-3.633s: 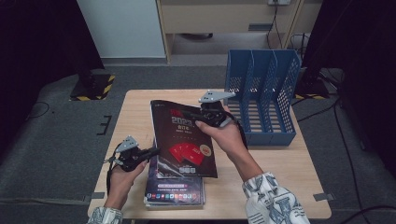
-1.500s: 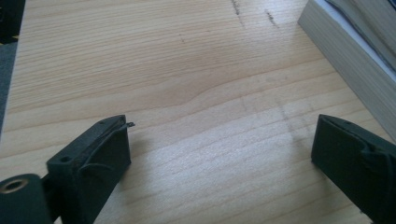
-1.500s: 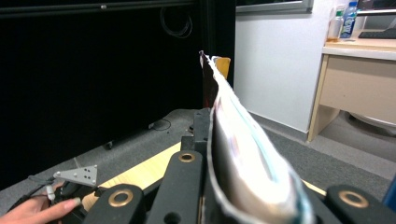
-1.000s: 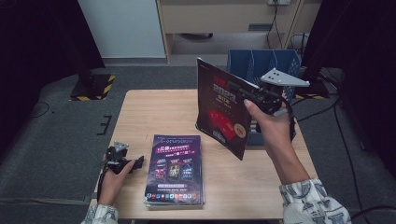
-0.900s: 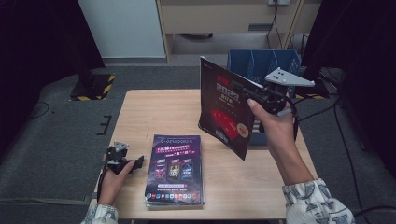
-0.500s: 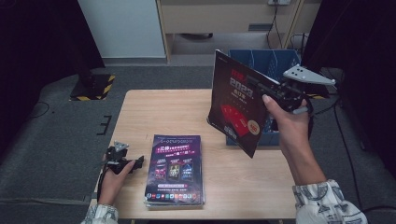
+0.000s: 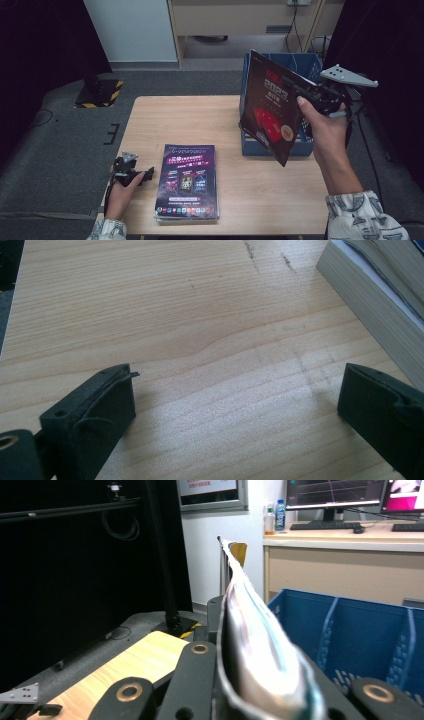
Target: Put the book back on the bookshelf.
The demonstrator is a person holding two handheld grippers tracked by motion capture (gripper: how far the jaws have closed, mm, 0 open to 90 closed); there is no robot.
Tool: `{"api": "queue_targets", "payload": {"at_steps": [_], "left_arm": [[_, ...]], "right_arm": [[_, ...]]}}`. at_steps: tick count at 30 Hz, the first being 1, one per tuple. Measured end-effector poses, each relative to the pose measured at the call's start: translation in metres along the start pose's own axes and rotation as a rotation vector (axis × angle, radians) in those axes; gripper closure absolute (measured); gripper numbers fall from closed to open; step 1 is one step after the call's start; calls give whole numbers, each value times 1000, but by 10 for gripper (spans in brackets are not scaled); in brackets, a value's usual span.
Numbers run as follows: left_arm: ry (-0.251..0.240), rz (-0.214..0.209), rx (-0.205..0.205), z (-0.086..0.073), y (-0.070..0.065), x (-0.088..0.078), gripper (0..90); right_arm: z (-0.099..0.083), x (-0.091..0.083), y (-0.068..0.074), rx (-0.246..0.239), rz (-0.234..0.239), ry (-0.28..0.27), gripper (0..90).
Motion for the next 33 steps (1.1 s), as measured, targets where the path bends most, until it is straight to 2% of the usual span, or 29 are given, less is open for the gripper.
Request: {"api": "queue_targets", "payload": {"at_steps": [5, 9, 17, 22, 33], "left_arm": [[0, 1, -1, 0, 0, 0, 8], [0, 3, -2, 0, -1, 0, 8], [0, 5, -4, 0, -1, 0, 7], [0, 5, -4, 0, -1, 0, 7], [-1, 6, -5, 0, -2, 0, 6]], "right_arm": [[0, -2, -10, 0, -43, 19, 869], [-1, 3, -18, 5, -83, 29, 868], [1, 26, -24, 16, -165, 29, 868], [2, 44, -24, -6, -220, 34, 868], [0, 74, -23, -10, -256, 24, 868]]}}
Point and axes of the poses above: each handheld gripper's, and its own axes: x roughly forward along the jaws, z roughly out of its top, y roughly to its left, the point moved 2 cm from there along x, roughly forward along the jaws, and after that the axes turned 1 degree about -x, right-handed, at the moved point
